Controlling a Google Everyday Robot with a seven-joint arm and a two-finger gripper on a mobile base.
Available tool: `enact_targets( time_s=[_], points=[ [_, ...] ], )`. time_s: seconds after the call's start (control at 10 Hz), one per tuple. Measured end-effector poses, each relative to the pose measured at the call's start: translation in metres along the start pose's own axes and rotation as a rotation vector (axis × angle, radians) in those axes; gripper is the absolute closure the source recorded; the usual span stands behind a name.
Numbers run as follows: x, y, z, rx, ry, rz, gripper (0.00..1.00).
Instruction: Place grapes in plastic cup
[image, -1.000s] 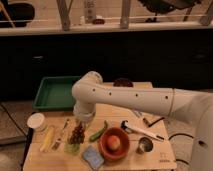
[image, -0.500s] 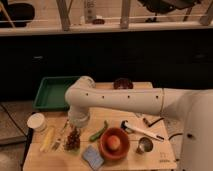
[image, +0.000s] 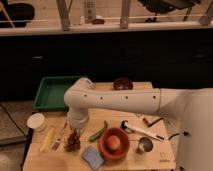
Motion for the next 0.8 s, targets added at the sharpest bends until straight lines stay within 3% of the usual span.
enact_targets(
  time_s=[0.8],
  points=[
    [-0.007, -0.007, 0.014, -0.011, -0.017, -0.025, 0.99]
  ],
)
